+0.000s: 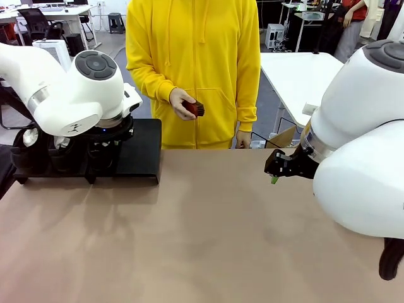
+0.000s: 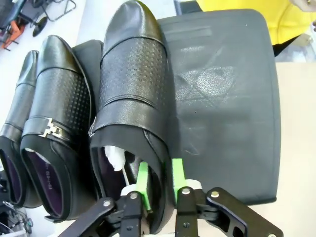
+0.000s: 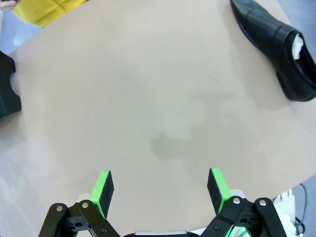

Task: Organize the shoes by placing them on the stand.
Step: Place the Shoe from the middle of the table onto the Shoes Stand, then pick up one Shoe and place it in the middle of the table.

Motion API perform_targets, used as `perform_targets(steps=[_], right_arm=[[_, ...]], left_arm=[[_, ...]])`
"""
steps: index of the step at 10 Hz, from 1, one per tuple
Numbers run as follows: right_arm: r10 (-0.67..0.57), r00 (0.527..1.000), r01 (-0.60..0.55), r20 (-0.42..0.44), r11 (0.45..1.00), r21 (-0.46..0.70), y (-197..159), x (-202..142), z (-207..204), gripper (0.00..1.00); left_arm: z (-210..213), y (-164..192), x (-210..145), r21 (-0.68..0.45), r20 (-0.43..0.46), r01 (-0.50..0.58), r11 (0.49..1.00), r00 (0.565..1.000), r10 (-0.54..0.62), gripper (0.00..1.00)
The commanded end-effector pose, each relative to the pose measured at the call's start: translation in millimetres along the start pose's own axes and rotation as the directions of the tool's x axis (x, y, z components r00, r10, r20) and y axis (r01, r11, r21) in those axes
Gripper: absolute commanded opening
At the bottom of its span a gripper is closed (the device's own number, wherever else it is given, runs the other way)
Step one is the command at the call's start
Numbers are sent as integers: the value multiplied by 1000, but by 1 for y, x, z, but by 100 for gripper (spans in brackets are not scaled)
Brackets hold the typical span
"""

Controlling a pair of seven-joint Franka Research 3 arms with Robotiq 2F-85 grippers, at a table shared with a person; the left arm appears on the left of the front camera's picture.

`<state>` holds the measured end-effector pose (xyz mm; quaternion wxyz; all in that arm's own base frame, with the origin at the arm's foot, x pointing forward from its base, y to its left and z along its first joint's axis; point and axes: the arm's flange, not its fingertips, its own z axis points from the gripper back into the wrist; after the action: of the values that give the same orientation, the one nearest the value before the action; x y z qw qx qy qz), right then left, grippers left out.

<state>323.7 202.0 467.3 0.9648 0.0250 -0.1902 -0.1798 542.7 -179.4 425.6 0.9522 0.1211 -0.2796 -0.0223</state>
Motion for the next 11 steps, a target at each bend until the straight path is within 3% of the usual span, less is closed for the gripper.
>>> perform_targets(steps=[1, 6, 7, 11], right_arm=[[8, 1000, -8, -3, 1000, 3, 0, 2, 0, 100], [8, 1000, -8, -3, 1000, 3, 0, 2, 0, 100], [8, 1000, -8, -3, 1000, 3, 0, 2, 0, 100], [8, 1000, -8, -3, 1000, 3, 0, 2, 0, 100]], left_arm=[[4, 2, 1, 24, 39, -44, 999, 998, 43, 55], [59, 11, -16, -80, 136, -84, 993, 986, 94, 55], [34, 5, 8, -30, 74, -55, 998, 996, 57, 55], [34, 5, 8, -30, 74, -55, 998, 996, 57, 55]])
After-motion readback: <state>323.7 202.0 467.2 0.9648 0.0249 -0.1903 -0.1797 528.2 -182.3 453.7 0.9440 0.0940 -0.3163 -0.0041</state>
